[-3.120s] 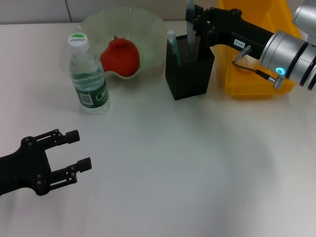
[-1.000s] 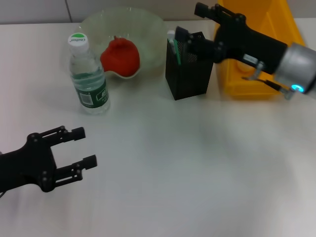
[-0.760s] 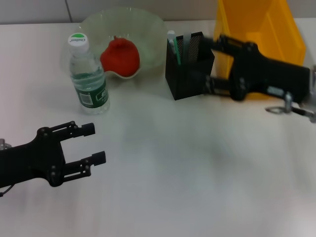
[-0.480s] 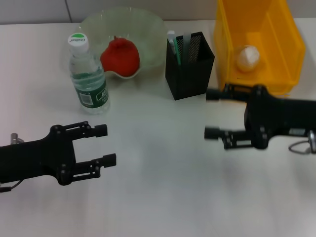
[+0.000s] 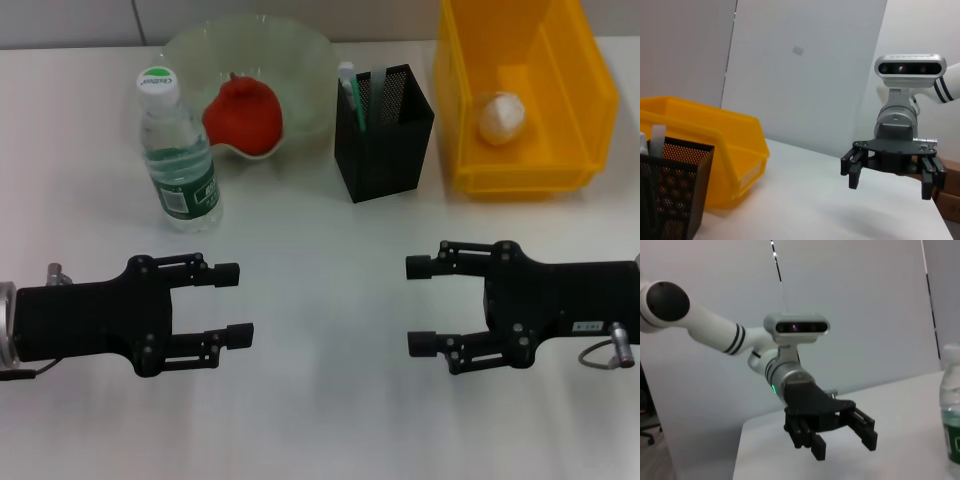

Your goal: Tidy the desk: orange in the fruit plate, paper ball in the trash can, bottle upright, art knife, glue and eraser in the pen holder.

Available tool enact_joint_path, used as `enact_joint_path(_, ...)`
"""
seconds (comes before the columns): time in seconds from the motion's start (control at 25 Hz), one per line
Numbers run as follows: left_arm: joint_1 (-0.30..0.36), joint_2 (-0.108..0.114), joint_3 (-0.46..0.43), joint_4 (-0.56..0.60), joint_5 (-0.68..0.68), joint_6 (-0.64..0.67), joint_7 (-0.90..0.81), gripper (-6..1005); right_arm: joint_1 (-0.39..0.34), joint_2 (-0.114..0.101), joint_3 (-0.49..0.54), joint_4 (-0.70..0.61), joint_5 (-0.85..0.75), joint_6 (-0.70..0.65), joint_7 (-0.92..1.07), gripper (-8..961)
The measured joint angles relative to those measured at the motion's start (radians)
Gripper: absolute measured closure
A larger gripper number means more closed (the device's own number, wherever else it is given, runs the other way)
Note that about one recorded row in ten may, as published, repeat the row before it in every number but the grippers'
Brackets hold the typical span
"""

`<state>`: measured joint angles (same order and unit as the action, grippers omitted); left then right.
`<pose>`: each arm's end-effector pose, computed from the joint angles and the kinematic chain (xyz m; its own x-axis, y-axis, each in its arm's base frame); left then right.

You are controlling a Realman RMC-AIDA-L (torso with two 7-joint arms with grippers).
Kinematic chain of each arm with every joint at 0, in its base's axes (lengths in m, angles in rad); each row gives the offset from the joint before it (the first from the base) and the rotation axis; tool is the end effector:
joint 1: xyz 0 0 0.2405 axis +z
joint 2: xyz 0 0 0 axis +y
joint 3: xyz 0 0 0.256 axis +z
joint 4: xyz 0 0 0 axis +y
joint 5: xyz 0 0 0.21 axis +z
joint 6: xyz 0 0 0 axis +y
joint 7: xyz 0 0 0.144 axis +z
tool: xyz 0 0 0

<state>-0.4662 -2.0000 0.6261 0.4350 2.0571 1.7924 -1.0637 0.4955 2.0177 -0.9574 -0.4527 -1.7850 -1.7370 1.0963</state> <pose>-0.2901 0.2689 0.0005 0.7928 0.2445 0.5583 0.3062 -0.9518 -0.0179 0.2560 0.2796 -0.0223 0.7978 -0.2010 -0.5684 -0.2123 -0.9761 0.0471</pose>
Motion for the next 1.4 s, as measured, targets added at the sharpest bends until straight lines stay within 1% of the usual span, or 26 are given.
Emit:
enact_joint_path(0.2, -0.005, -0.001, 0.001, -0.001, 0.014, -0.007, -0.001, 222, 0.001, 0.006, -0.003, 0.006, -0.003, 0.021, -0.014, 132)
enact_joint_path(0.32, -0.005, 0.003, 0.001, 0.003, 0.027, -0.010, -0.011, 221, 0.005, 0.006, -0.003, 0.009, -0.003, 0.022, -0.014, 132)
enact_joint_path(0.76, -0.004, 0.003, 0.001, 0.004, 0.028, -0.010, -0.012, 219, 0.016, 0.009, -0.004, 0.011, -0.004, 0.031, -0.022, 133)
enact_joint_path(1.4, -0.008, -0.004, -0.002, 0.004, 0.027, -0.010, -0.015, 215, 0.030, 0.009, -0.003, 0.011, -0.004, 0.038, -0.024, 132)
